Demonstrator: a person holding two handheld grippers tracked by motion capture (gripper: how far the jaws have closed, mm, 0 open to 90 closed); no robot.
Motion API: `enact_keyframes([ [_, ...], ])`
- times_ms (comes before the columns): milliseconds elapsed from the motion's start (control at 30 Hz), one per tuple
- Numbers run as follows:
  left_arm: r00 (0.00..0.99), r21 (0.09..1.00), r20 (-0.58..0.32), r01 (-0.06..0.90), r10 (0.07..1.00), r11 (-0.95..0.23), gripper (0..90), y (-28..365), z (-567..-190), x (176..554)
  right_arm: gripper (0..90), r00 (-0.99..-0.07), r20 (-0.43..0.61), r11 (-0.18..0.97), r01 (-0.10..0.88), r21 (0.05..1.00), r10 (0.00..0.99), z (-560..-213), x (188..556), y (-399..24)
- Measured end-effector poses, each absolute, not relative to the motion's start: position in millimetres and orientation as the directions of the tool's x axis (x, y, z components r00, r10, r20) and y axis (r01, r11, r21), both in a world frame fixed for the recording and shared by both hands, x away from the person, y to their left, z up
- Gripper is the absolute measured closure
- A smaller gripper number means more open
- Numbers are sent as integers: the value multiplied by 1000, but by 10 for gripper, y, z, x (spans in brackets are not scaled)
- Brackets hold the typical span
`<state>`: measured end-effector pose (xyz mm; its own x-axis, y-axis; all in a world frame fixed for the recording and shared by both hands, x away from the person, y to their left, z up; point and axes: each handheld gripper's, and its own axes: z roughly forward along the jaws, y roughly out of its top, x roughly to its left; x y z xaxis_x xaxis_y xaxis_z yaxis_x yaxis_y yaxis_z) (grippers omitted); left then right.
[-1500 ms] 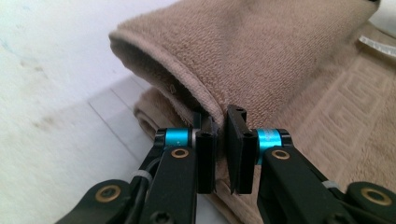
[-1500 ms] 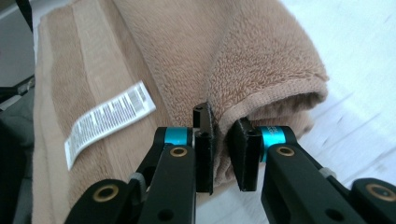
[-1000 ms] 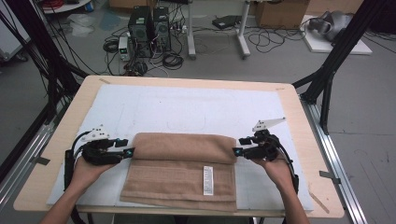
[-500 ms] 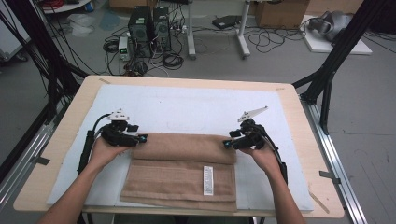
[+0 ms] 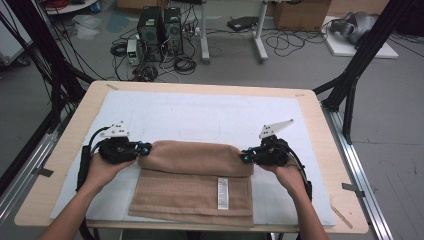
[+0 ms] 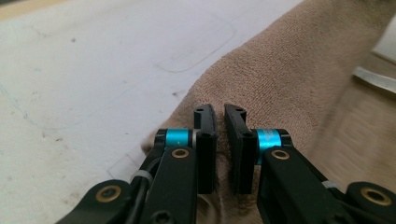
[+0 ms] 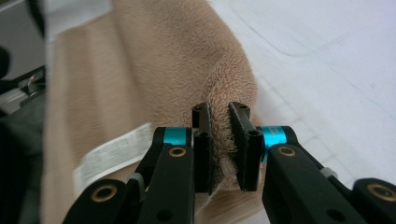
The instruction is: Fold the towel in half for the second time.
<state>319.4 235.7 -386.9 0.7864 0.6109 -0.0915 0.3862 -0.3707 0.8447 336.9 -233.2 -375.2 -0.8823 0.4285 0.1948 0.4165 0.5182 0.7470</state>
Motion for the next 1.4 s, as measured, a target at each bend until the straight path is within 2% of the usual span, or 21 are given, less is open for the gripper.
enact_keyframes([
  [100, 819, 871, -67, 326, 570, -367, 825, 2423, -3852, 2794, 798, -910, 165, 537, 363, 761, 381, -3651, 3109, -2355],
  [133, 825, 872, -63, 320, 561, -372, 800, 2435, -3864, 2703, 786, -924, 153, 545, 333, 770, 349, -3634, 2977, -2361],
  [200, 840, 872, -69, 313, 538, -376, 678, 2490, -3897, 2489, 753, -935, 153, 554, 315, 771, 320, -3634, 2811, -2369],
  [333, 831, 873, -67, 317, 552, -370, 586, 2580, -3870, 2368, 656, -944, 172, 538, 304, 786, 282, -3627, 2649, -2399],
  [533, 811, 874, -47, 315, 583, -369, 541, 2566, -3812, 2584, 603, -927, 146, 520, 318, 793, 345, -3607, 2819, -2425],
  [667, 794, 875, -84, 348, 602, -338, 545, 2513, -3884, 2766, 570, -902, 137, 531, 358, 768, 410, -3744, 3011, -2411],
  [833, 777, 861, -84, 372, 624, -348, 544, 2444, -3964, 2925, 490, -866, 128, 546, 413, 729, 484, -3953, 3226, -2387],
  [900, 768, 850, -71, 381, 637, -364, 538, 2416, -4004, 2978, 475, -859, 128, 551, 424, 719, 495, -4011, 3277, -2383],
  [1033, 751, 807, -51, 419, 658, -415, 494, 2359, -4138, 3136, 389, -844, 126, 556, 448, 700, 521, -4130, 3352, -2374],
  [1167, 739, 772, -40, 450, 672, -449, 434, 2301, -4259, 3256, 375, -842, 161, 573, 479, 665, 516, -4247, 3418, -2331],
  [1233, 737, 752, -55, 474, 674, -458, 447, 2288, -4325, 3325, 439, -847, 166, 583, 476, 658, 505, -4264, 3427, -2298],
  [1333, 740, 752, -47, 468, 672, -463, 659, 2278, -4344, 3337, 527, -852, 151, 603, 468, 646, 501, -4274, 3423, -2287],
  [1400, 742, 755, -37, 460, 669, -468, 699, 2279, -4326, 3322, 522, -851, 149, 599, 468, 650, 503, -4261, 3412, -2298],
])
